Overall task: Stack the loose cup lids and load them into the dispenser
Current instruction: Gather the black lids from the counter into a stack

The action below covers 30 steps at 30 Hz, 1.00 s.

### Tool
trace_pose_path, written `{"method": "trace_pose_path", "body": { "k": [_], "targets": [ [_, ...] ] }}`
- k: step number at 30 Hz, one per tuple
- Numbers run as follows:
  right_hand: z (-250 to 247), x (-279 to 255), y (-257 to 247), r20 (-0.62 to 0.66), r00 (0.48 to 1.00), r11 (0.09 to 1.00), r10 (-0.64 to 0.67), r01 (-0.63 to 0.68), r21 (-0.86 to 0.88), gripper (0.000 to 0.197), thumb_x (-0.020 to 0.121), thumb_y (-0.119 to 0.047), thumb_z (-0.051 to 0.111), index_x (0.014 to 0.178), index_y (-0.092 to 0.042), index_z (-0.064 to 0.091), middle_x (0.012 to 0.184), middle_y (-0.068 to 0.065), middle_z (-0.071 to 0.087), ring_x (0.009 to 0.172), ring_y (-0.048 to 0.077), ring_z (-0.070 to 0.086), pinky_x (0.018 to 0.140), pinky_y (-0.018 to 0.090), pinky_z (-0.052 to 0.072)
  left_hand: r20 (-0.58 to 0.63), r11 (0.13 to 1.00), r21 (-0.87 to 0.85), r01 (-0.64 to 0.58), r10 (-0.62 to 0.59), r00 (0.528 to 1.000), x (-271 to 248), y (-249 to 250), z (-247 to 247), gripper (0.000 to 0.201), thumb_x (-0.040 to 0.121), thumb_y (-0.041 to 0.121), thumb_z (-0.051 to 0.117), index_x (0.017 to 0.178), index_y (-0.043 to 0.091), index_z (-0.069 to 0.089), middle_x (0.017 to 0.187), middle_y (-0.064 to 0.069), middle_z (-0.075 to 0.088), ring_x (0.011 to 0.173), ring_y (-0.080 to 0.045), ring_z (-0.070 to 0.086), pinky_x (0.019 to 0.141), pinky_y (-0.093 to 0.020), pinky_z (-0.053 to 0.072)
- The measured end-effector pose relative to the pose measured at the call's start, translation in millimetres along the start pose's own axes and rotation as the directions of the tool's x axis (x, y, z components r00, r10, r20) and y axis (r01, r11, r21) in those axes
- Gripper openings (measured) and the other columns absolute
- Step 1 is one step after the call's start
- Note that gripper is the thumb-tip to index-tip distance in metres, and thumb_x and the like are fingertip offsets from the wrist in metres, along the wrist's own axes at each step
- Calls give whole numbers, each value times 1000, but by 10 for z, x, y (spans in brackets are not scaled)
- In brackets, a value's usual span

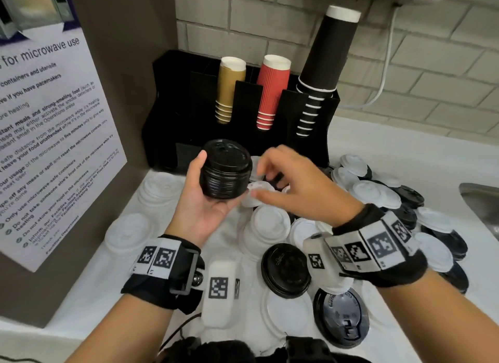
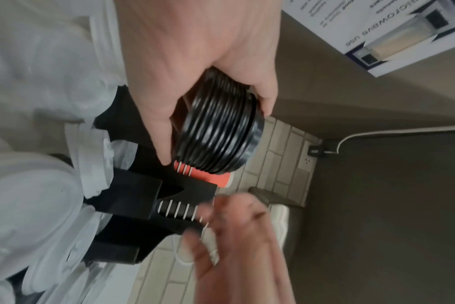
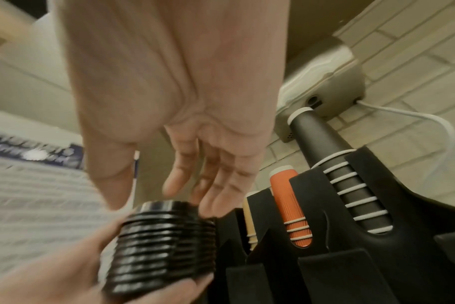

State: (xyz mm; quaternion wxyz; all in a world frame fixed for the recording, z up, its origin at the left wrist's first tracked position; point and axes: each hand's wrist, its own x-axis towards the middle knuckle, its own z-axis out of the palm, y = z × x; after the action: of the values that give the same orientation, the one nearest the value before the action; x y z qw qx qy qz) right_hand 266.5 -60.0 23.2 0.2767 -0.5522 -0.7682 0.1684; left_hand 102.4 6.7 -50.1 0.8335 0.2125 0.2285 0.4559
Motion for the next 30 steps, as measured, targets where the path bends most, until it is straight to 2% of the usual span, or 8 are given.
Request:
{"method": "trace_pose_path", "body": {
  "k": [2, 4, 7, 12, 19, 23, 25, 30],
  "targets": [
    [43, -126, -27, 289, 957, 979, 16, 44, -198, 37, 76, -41, 77, 99, -18, 58, 95, -4, 54, 85, 9, 52, 73, 23, 47, -36, 999, -30, -12, 11, 999, -7, 19, -34, 65, 77, 47, 64, 131, 11, 57, 125, -17, 66, 114, -31, 65, 85, -47, 58],
    [156, -280, -13, 557, 807, 876, 199, 108, -470, 62, 67, -59, 76, 112, -26, 50, 102, -7, 51, 91, 14, 47, 71, 32, 42, -48, 999, -44, -30, 27, 998, -11, 36, -68, 61, 75, 46, 66, 127, 14, 59, 119, -15, 70, 106, -29, 69, 74, -44, 59],
    [354, -478, 23, 651, 666, 674, 364, 295, -678, 87, 61, -61, 78, 129, -29, 35, 115, 1, 47, 103, 23, 44, 77, 36, 35, -23, 998, -22, -58, 58, 998, -19, 55, -79, 55, 78, 46, 63, 123, 14, 62, 120, -14, 69, 109, -28, 68, 79, -42, 59],
    [495, -522, 80, 588, 703, 583, 401, 299, -755, 93, 64, -39, 83, 136, -29, 26, 127, 10, 39, 110, 30, 42, 80, 39, 33, 33, 998, -42, -55, 57, 998, -37, 50, -39, 50, 81, 44, 61, 120, 11, 64, 123, -16, 67, 113, -29, 66, 92, -43, 55],
    [468, -458, 58, 608, 702, 700, 371, 219, -680, 82, 67, -33, 79, 132, -26, 30, 119, 8, 41, 97, 27, 47, 67, 34, 40, 78, 1000, -13, -3, 4, 997, -41, 131, -14, 55, 82, 40, 62, 127, 10, 58, 124, -15, 67, 114, -28, 65, 93, -42, 55],
    [299, -320, -38, 605, 727, 862, 326, 34, -506, 74, 65, -33, 81, 123, -29, 37, 108, 0, 40, 92, 22, 47, 64, 32, 43, 96, 1000, 9, 7, -8, 995, -25, 208, -30, 55, 83, 38, 62, 130, 9, 56, 126, -15, 66, 115, -28, 64, 87, -39, 58],
    [174, -228, -83, 577, 760, 930, 300, -98, -354, 69, 66, -28, 81, 120, -32, 38, 106, -3, 41, 91, 18, 49, 71, 34, 49, 99, 1000, 15, 8, -10, 995, -19, 231, -44, 55, 84, 39, 62, 131, 10, 56, 126, -14, 66, 115, -27, 64, 84, -38, 58],
    [-172, -93, -51, 306, 910, 960, 280, -261, -102, 64, 68, -15, 81, 116, -33, 43, 107, -3, 44, 93, 8, 49, 68, 10, 42, 88, 998, 59, -30, 24, 996, -5, 241, -103, 53, 84, 42, 62, 128, 12, 59, 124, -11, 68, 115, -25, 65, 82, -34, 58]
  ]
}}
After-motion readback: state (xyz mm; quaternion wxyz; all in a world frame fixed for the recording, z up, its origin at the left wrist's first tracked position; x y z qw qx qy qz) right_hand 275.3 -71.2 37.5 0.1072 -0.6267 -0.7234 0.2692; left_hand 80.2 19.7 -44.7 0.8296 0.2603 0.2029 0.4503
